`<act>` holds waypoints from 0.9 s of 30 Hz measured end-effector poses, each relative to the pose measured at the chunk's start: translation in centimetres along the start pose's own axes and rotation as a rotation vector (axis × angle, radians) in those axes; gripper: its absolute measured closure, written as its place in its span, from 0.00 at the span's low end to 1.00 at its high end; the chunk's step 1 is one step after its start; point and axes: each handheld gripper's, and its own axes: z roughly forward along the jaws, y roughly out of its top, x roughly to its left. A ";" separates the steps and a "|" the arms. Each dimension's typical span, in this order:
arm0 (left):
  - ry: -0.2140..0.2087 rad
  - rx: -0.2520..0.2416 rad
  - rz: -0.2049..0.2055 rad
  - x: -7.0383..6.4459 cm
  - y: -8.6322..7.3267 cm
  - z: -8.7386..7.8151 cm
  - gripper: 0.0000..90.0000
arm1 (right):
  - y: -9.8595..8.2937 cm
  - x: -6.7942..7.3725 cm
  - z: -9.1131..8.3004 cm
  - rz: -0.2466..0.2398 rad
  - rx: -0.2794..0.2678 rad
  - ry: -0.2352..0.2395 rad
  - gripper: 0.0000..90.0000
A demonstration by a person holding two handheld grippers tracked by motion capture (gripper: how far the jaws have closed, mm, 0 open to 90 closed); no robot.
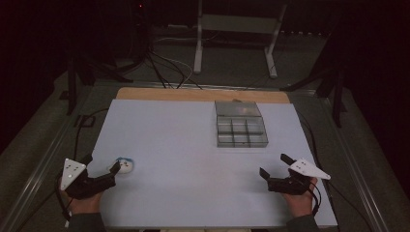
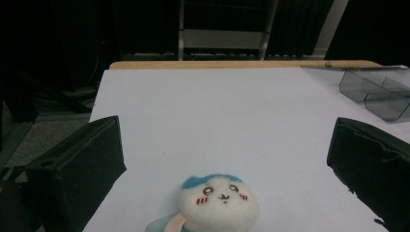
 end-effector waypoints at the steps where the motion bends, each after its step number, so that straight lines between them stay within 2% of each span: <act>1: 0.001 -0.003 -0.003 0.1 0.0 -0.1 0.01 | 0.0 0.0 0.0 0.002 -0.001 -0.001 0.00; 18: -0.002 -0.011 -0.008 0.7 0.5 -0.4 0.01 | 0.1 0.2 -0.2 -0.006 -0.030 -0.013 0.00; 24: -0.042 -0.006 -0.026 0.7 1.1 -0.3 0.01 | 0.1 0.1 -0.4 0.001 -0.045 -0.024 0.00; 27: -0.044 -0.005 -0.009 0.7 1.5 -0.3 0.01 | 0.1 0.0 -0.5 0.001 -0.056 -0.027 0.00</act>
